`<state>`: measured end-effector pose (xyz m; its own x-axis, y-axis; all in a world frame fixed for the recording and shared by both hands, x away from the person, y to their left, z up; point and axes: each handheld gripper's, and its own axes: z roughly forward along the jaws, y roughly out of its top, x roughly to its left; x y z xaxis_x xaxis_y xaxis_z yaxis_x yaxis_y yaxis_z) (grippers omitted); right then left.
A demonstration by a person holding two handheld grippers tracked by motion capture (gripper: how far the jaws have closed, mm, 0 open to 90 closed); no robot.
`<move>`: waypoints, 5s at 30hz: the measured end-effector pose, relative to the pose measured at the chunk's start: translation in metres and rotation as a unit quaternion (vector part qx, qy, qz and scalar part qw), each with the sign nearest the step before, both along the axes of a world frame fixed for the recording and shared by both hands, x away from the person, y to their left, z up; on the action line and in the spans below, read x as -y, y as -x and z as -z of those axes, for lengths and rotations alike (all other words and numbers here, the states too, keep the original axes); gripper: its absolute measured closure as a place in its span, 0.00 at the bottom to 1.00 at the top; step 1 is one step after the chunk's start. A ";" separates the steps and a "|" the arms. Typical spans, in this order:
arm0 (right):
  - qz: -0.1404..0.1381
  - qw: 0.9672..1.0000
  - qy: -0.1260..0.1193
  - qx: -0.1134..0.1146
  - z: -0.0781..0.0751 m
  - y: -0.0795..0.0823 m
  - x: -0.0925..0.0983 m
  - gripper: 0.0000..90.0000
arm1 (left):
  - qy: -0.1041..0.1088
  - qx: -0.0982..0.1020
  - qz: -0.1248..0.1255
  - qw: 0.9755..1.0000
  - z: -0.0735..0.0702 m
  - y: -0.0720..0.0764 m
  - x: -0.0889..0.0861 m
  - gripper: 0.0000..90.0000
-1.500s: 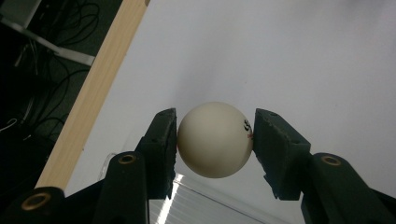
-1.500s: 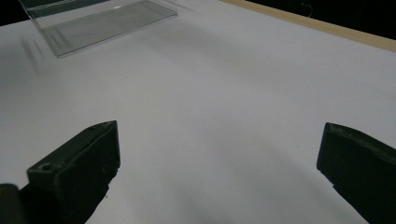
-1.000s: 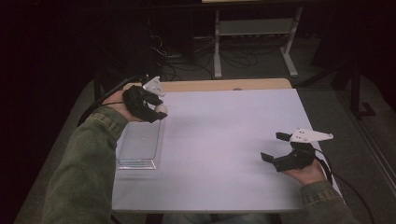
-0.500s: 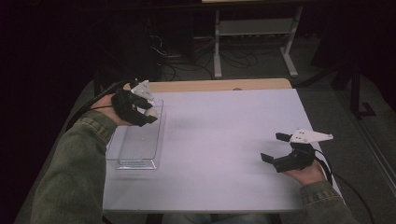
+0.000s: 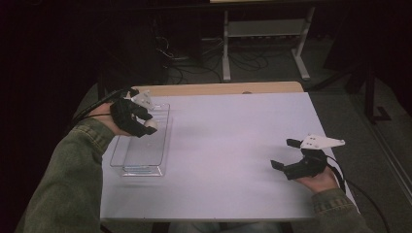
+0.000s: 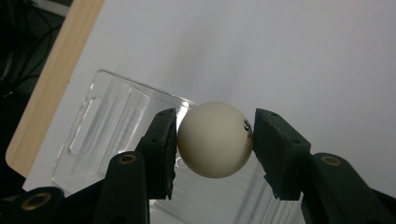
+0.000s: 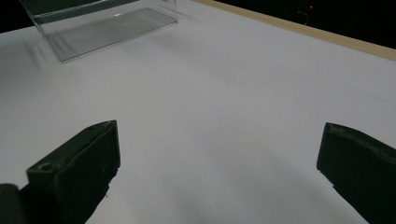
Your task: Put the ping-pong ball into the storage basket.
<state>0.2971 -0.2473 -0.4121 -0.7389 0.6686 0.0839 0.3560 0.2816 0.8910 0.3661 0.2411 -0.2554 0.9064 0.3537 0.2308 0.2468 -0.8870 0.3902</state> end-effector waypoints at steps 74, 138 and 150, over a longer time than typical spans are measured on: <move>-0.013 1.000 0.021 -0.017 0.006 -0.001 -0.005 0.00 | -0.039 -0.083 0.003 0.996 0.074 0.003 -0.001 0.56; -0.019 0.999 0.029 -0.022 0.009 -0.002 -0.007 0.00 | -0.025 -0.102 -0.034 0.994 0.112 -0.006 -0.012 0.36; -0.019 0.999 0.034 -0.024 0.009 -0.001 -0.008 0.00 | 0.004 -0.087 -0.055 0.995 0.101 -0.004 -0.019 0.22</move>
